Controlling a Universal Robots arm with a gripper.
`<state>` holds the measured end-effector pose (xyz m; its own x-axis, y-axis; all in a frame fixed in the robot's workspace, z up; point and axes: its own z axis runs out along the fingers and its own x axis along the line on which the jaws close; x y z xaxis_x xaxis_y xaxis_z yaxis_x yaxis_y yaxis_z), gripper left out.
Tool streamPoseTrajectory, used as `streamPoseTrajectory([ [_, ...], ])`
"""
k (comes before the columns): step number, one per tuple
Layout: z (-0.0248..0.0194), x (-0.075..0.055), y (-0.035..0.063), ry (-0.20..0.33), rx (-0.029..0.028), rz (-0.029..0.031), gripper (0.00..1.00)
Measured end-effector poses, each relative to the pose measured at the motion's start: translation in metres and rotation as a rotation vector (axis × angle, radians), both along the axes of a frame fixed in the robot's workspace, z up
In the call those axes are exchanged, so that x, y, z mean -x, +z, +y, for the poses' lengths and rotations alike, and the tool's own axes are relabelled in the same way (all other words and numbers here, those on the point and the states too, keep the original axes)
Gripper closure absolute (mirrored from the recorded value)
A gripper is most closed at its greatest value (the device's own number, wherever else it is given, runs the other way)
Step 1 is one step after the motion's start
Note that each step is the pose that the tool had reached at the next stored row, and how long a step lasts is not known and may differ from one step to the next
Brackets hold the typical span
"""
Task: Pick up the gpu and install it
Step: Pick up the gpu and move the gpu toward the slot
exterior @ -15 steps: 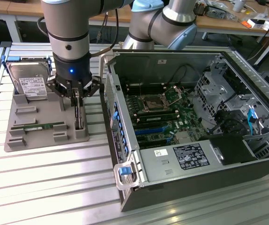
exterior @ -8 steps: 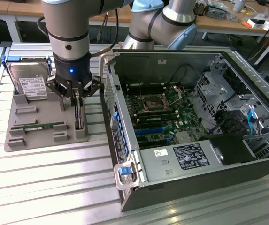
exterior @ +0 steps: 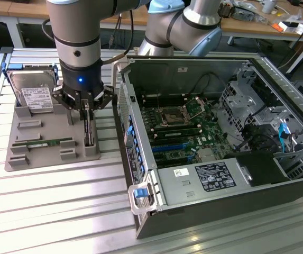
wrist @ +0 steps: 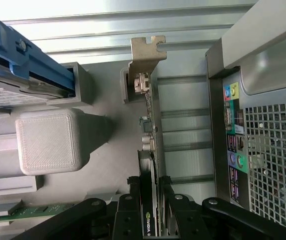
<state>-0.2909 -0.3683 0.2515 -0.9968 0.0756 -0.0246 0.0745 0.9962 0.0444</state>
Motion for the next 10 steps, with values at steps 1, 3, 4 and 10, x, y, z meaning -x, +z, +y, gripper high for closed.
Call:
streamPoseTrajectory([
  [1,0.0000,0.000,0.0000,0.000,0.0005,0.0000,0.73],
  [3,0.0000,0.000,0.0021,0.000,0.0009,-0.0001,0.73],
  [4,0.0000,0.000,0.0036,0.000,0.0009,0.0000,0.73],
  [10,0.0000,0.000,0.0103,0.000,0.0009,-0.0001,0.73],
])
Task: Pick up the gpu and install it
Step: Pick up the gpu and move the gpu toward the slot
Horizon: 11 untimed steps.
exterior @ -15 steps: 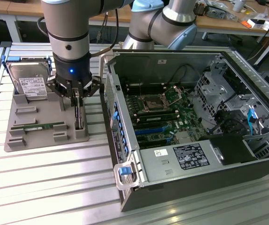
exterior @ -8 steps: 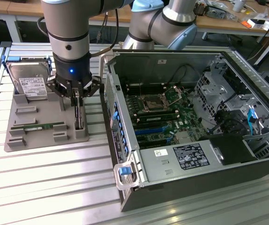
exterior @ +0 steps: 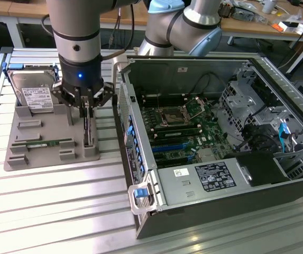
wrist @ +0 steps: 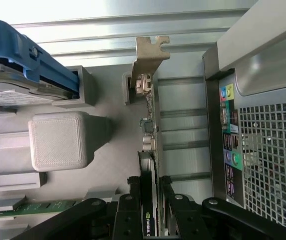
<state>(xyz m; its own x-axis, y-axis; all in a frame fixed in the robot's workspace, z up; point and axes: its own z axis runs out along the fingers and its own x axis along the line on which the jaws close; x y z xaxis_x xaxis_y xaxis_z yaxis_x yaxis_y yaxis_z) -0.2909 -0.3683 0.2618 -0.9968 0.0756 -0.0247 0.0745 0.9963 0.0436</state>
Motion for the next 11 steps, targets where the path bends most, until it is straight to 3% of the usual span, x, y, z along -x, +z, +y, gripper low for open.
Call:
streamPoseTrajectory([
  [11,0.0000,0.0000,0.0093,0.000,0.0000,0.0000,0.73],
])
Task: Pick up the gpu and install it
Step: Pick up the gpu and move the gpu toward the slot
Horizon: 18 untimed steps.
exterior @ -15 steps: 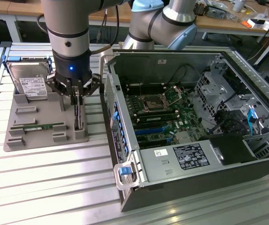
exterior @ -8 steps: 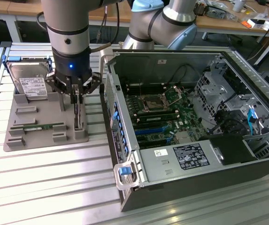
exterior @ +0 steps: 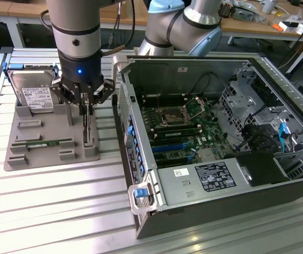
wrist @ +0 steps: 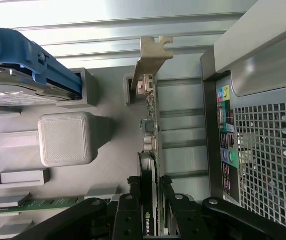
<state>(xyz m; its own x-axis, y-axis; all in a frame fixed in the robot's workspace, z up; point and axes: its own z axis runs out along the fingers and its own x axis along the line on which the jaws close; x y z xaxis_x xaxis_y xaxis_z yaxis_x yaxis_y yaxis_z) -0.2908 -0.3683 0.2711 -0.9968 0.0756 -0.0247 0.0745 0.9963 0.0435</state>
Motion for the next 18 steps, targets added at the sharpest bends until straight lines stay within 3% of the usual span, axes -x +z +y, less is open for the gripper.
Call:
streamPoseTrajectory([
  [18,0.0000,0.000,0.0197,0.000,0.0000,0.0000,0.73],
])
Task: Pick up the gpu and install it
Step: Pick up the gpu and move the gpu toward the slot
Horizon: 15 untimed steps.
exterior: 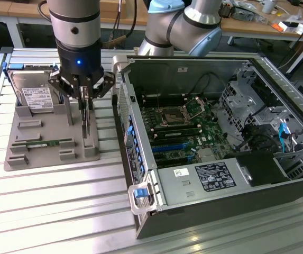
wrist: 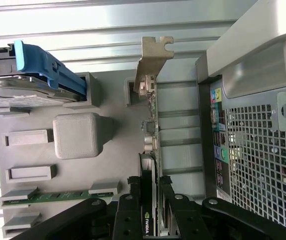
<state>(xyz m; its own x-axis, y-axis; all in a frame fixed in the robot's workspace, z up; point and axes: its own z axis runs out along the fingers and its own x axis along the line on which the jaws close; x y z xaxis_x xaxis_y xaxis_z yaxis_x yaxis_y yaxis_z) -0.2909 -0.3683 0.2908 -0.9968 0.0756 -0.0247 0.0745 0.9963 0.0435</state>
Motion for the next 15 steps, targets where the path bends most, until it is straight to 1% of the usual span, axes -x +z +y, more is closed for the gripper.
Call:
streamPoseTrajectory([
  [15,0.0000,0.000,0.0121,0.000,0.0000,0.0000,0.73],
])
